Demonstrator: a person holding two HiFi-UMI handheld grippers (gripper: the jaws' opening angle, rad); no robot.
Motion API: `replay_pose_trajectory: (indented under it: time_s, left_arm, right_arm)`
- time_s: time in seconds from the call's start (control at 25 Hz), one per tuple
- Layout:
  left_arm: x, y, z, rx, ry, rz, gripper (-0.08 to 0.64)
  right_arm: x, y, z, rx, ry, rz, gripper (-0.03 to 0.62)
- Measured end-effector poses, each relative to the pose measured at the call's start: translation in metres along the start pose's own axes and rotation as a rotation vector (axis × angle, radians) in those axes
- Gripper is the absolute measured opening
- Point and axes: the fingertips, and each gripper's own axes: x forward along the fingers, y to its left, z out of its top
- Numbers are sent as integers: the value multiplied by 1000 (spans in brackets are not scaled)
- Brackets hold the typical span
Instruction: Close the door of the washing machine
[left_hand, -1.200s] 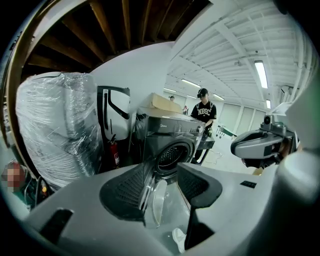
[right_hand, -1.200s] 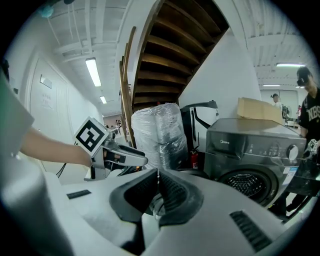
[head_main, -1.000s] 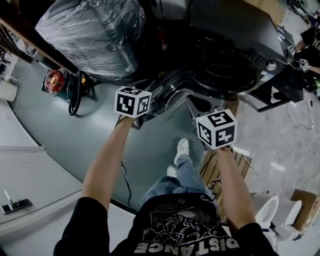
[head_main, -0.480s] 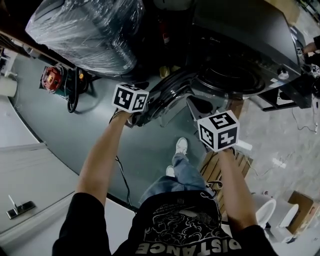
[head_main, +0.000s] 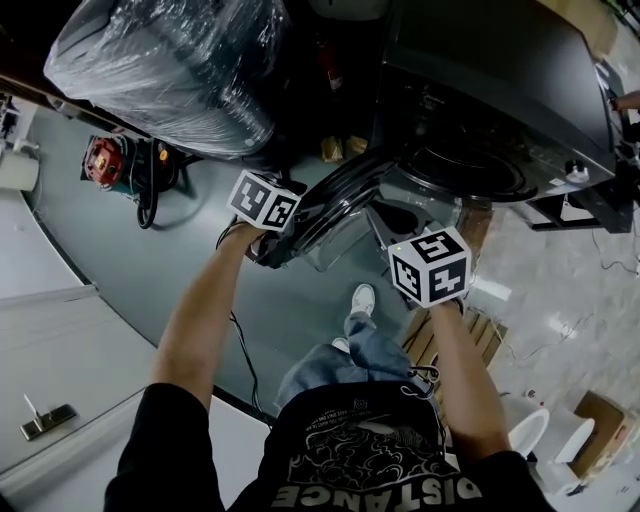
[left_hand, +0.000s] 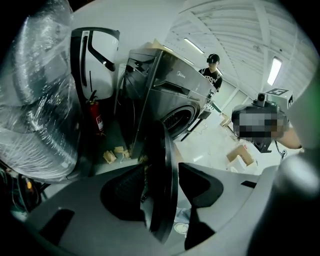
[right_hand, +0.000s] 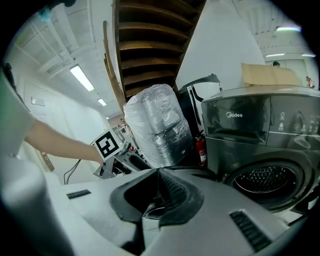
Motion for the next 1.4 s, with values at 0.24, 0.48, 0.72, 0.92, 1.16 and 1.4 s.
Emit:
replay_pose_trajectory:
  time_s: [0.24, 0.48, 0.72, 0.92, 1.16, 1.4]
  left_arm:
    - [4, 0, 2, 23, 41, -51, 176]
    - [7, 1, -1, -3, 56, -85, 178]
    - [7, -8, 5, -28, 19, -120, 178]
    - [13, -21, 3, -57, -2, -150, 178]
    - [24, -45, 1, -97, -26, -176, 186]
    - [35, -68, 0, -175, -49, -178, 198]
  right_arm:
    - [3, -15, -2, 45, -8, -16, 23]
    - [-1, -19, -13, 90, -13, -45, 23]
    - [-9, -24, -24, 133, -49, -117, 23]
    - [-19, -23, -41, 128, -47, -179, 23]
    - [-33, -19, -67, 128, -38, -236, 25]
    - [-46, -12, -86, 142, -40, -290, 25]
